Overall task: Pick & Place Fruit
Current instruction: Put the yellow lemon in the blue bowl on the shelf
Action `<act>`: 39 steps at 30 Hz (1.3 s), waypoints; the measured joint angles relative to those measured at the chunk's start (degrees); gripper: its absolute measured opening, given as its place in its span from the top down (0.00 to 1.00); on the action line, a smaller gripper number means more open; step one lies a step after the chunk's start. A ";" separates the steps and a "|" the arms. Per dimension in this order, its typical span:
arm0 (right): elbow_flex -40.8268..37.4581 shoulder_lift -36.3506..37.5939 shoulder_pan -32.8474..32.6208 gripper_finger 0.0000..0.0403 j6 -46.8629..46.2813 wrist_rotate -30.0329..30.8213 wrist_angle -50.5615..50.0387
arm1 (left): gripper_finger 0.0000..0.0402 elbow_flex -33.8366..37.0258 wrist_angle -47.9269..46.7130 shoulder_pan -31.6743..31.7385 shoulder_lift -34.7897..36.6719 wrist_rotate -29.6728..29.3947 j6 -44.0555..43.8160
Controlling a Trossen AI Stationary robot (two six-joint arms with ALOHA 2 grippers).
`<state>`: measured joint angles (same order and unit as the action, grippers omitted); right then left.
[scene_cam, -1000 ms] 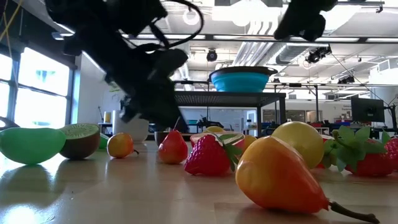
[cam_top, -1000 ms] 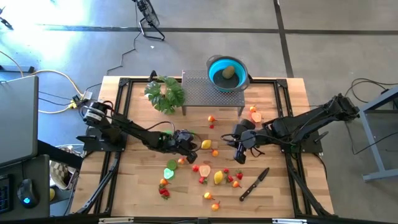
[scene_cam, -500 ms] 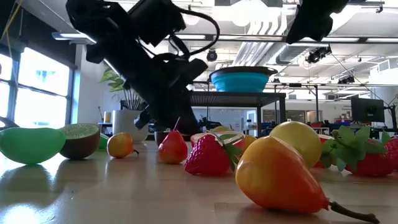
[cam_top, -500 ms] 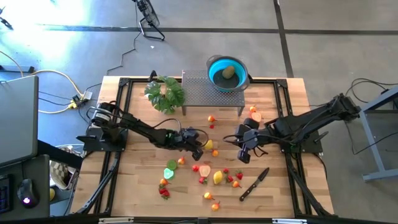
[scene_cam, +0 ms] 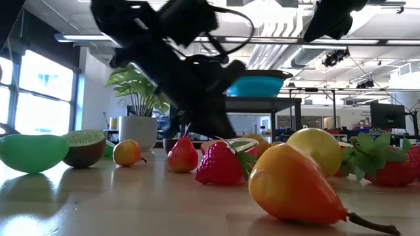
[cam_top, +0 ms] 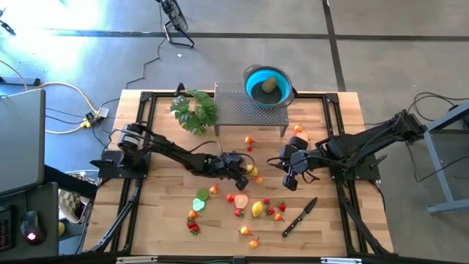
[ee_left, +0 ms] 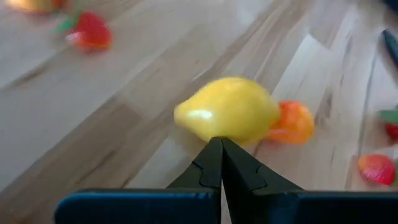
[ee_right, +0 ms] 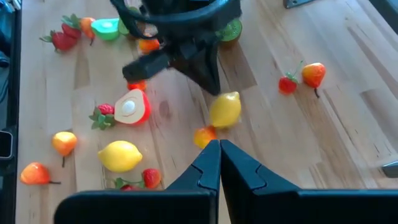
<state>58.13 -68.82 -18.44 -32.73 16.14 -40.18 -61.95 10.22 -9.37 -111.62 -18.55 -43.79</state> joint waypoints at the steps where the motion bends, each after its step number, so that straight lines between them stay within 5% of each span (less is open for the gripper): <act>1: 0.00 -0.02 0.00 0.99 0.00 0.00 -0.04 | 1.00 -0.81 -0.23 0.00 -0.71 0.00 0.01; 18: 0.00 -0.04 -0.04 0.99 0.02 -3.65 -3.02 | 1.00 -6.08 -6.58 -0.07 -1.43 1.50 0.12; 29: 0.00 -0.07 -0.14 0.99 -5.94 -12.04 -5.32 | 1.00 -6.08 -6.92 -0.07 -0.93 3.50 0.98; 39: 0.00 -0.07 -0.44 0.99 -6.49 -9.88 -5.76 | 1.00 -6.02 -5.25 -0.09 -0.07 6.23 4.25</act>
<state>58.13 -68.88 -18.87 -39.22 6.26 -45.94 -67.97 4.98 -9.45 -111.69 -12.32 -39.54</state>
